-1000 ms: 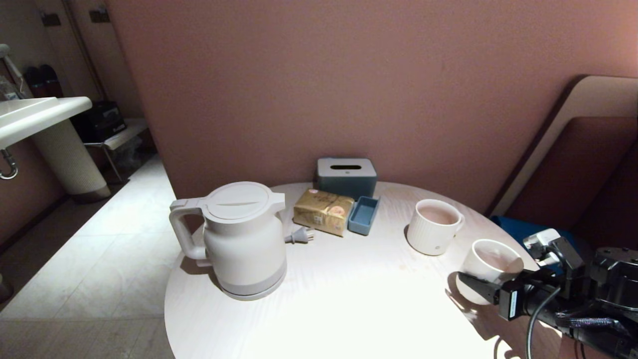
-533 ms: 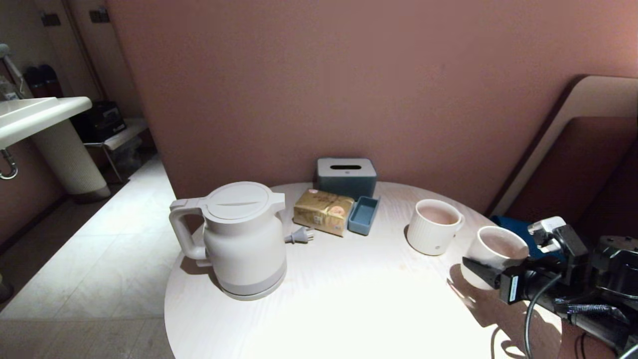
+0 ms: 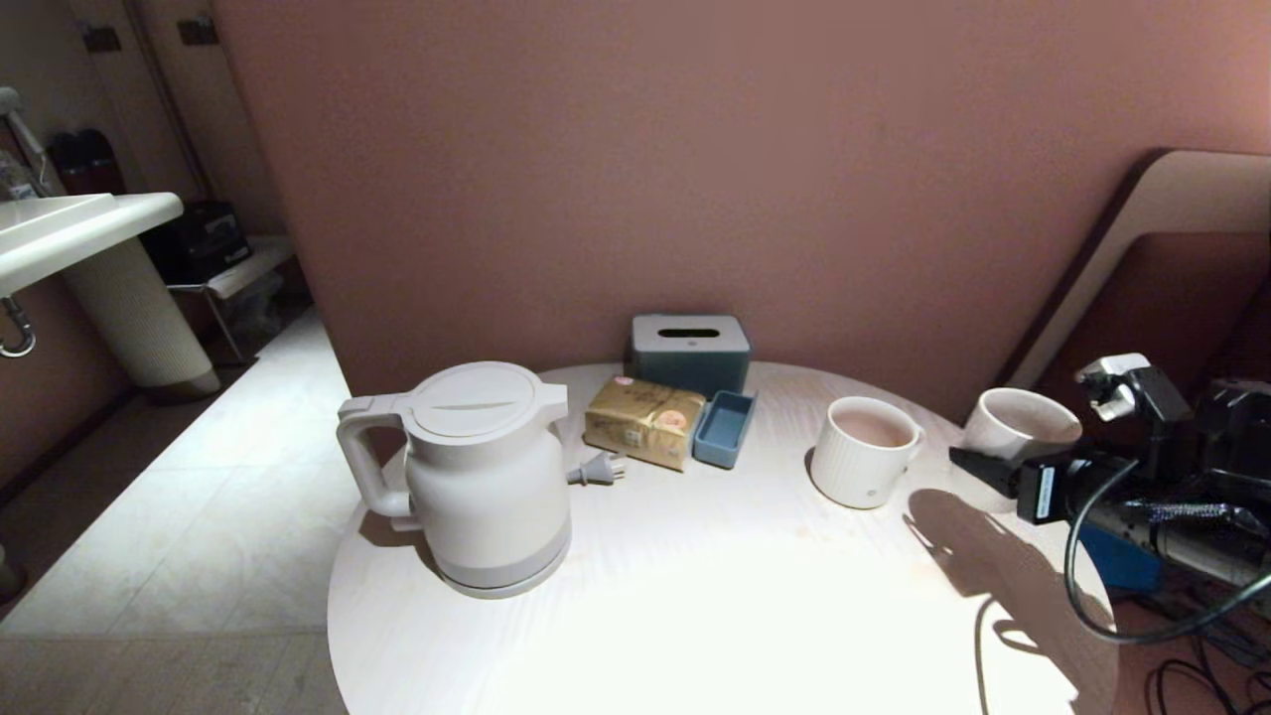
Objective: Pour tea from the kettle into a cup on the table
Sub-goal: Pour water into another cup
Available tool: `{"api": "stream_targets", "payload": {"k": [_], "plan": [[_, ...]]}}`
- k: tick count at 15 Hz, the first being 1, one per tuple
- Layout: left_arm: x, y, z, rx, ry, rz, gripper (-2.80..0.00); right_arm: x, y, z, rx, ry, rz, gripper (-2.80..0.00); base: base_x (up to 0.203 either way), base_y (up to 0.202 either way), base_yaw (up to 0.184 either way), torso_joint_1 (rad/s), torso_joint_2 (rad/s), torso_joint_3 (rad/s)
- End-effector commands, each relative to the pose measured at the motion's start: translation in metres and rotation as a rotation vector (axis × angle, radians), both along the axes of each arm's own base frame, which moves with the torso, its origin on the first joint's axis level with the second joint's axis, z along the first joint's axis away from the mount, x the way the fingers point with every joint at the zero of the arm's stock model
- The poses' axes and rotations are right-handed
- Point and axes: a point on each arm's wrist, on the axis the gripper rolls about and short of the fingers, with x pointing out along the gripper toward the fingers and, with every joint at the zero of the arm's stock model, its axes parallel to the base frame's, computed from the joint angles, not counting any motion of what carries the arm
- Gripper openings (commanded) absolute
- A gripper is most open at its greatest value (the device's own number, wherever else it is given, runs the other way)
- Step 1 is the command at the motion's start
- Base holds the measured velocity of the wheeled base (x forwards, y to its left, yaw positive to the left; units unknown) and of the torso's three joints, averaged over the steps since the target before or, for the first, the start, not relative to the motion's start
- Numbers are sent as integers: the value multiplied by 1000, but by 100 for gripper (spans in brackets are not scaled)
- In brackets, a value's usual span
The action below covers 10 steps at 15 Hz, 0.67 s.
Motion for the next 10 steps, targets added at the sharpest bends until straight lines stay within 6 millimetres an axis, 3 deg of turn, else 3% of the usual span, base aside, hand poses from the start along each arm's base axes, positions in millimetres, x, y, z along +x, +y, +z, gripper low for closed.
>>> {"api": "stream_targets", "payload": {"k": [1, 6, 10], "plan": [[0, 0, 0, 0, 1, 1, -280, 9, -5, 24, -7, -50, -14, -280, 0, 0, 0, 0, 0, 0], [0, 0, 0, 0, 1, 1, -280, 38, -10, 47, -26, -47, -14, -280, 0, 0, 0, 0, 0, 0], [0, 0, 0, 0, 1, 1, -280, 63, -14, 43, -224, -37, -31, -280, 0, 0, 0, 0, 0, 0]]}}
